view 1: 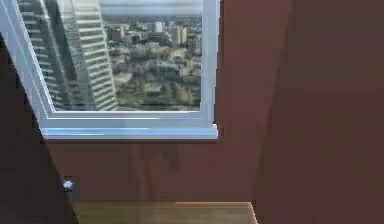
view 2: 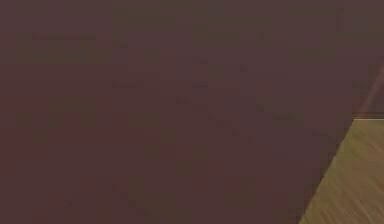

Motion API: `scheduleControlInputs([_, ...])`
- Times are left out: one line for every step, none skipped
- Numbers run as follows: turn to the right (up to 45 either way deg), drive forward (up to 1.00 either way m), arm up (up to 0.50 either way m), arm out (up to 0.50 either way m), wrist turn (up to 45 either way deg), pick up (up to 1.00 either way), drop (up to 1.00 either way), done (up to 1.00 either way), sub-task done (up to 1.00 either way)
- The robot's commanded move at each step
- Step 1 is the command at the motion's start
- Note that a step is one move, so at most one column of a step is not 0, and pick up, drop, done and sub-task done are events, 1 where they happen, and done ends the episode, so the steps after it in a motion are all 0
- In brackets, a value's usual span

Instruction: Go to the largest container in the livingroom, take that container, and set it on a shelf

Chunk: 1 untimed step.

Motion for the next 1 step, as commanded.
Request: scheduleControlInputs([-45.0,0.0,0.0,0.0,0.0,0.0,0.0,0.0,0.0])
